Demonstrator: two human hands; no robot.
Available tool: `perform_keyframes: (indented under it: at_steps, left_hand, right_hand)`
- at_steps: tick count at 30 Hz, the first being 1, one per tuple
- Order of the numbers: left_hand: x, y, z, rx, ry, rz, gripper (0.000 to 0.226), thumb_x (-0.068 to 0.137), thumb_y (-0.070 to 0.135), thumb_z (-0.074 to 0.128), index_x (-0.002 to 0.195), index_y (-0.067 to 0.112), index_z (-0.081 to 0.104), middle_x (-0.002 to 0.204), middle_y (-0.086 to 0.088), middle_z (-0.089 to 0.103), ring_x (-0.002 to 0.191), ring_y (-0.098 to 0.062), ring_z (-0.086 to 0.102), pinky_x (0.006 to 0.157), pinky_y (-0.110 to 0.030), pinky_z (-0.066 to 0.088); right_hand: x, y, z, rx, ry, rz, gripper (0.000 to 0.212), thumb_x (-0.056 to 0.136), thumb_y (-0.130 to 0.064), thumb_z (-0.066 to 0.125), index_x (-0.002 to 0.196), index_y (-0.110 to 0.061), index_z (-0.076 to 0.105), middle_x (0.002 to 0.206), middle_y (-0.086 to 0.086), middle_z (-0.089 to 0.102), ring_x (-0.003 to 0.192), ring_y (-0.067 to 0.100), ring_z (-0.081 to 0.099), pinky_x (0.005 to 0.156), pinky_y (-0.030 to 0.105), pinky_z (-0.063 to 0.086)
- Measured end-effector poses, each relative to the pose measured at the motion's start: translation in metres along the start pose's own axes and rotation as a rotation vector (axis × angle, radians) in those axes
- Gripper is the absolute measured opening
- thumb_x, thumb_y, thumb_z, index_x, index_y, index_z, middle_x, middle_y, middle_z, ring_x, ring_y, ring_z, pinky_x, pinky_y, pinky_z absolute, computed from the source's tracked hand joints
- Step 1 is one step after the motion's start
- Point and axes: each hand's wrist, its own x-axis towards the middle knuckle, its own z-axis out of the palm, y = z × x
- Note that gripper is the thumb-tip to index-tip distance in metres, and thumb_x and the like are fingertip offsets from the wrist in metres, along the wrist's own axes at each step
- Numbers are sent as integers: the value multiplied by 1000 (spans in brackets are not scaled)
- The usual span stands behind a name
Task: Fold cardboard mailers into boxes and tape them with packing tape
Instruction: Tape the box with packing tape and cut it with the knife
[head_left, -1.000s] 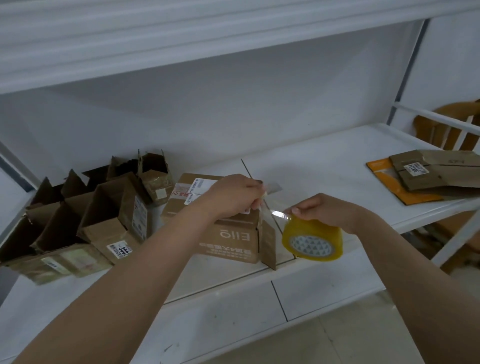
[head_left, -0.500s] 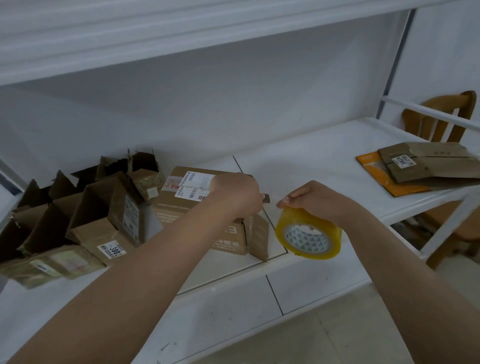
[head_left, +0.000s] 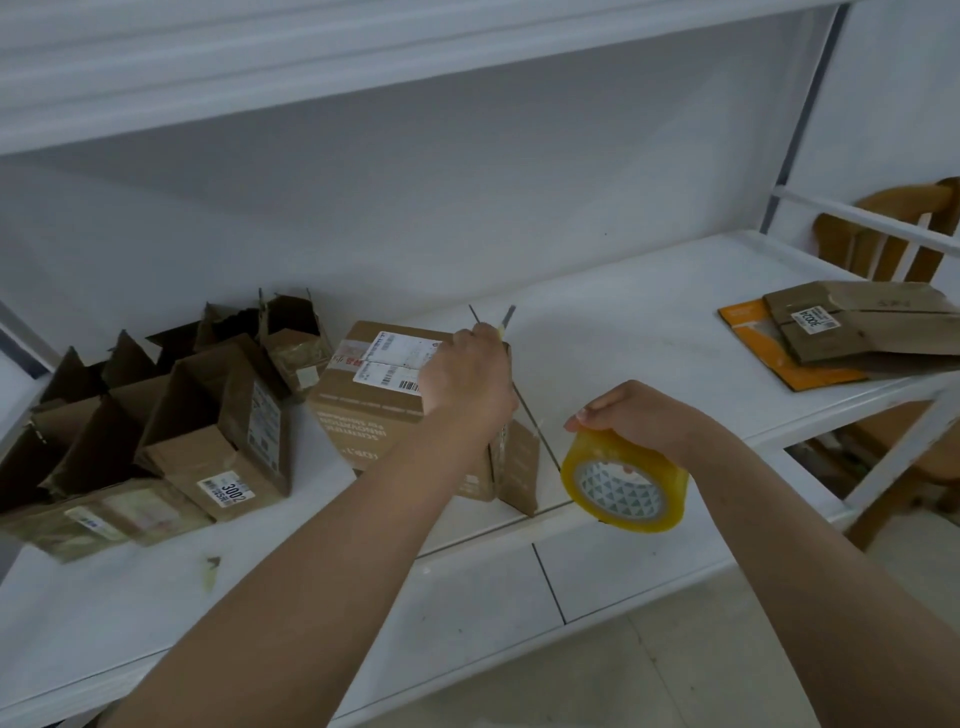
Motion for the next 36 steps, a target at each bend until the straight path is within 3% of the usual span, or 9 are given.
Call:
perform_keyframes:
  at_steps: [6,9,12,19,21,24,30,33,36]
  left_hand:
    - [-5,7,2,110,-20,28,67,79,30,77,126,4,36,124,-12,47,114,-27,48,70,-35,41]
    - [-11,-1,0,84,70,29,69,82,39,72,128,3,35,129,-14,45,122,-31,41,94,-40,41]
    - [-18,-4,7,17,19,16,54,93,19,60,133,-3,30,135,-19,38,131,-36,35,110,-49,31]
    - [-22,-77,-14,-229,-141,322,42,87,15,66,114,17,34,109,-1,44,93,-20,53,64,-21,41]
    - [-23,-105,-22,-232,-209,375,44,86,16,69,113,22,35,111,1,50,96,-16,55,69,-17,46]
    - [-20,-132,-31,-264,-220,376,46,83,15,73,116,23,41,121,-1,56,105,-16,57,85,-36,50]
    - [-28,-141,-34,-513,-135,272,51,74,26,82,108,30,44,107,15,55,95,0,60,70,-14,54]
    - [-35,-135,-28,-696,90,126,30,80,21,78,95,11,53,94,-5,66,82,-16,68,65,-32,59]
    - [-42,-119,-30,-913,128,-14,23,81,8,75,73,11,54,91,-24,67,86,-33,68,74,-52,57]
  right_hand:
    - [0,1,-10,26,89,10,20,94,-32,60,100,-22,77,103,11,69,91,30,65,91,47,53]
    - [0,1,-17,99,161,16,19,90,-33,64,101,-22,76,101,11,69,90,30,65,90,45,53]
    - [3,-5,-18,206,232,-3,17,85,-33,70,96,-23,77,93,8,71,81,26,67,77,36,55]
    - [6,-22,-15,249,206,-51,16,82,-34,73,91,-22,78,91,7,73,81,26,69,76,38,58]
    - [6,-29,-12,228,168,-72,15,82,-33,73,93,-23,78,91,5,74,80,23,69,69,31,55]
    - [5,-42,-6,202,99,-115,12,83,-32,72,91,-25,79,89,3,75,79,20,69,69,29,54]
    - [-2,-64,-1,80,-28,-220,16,91,-34,63,89,-34,79,92,-14,74,86,10,68,69,24,51]
    - [-9,-72,-3,37,-56,-246,18,93,-39,60,89,-41,77,86,-20,72,82,4,68,64,21,49]
    - [-15,-78,-1,1,-75,-264,17,92,-43,60,88,-47,76,87,-20,71,79,3,68,62,20,47]
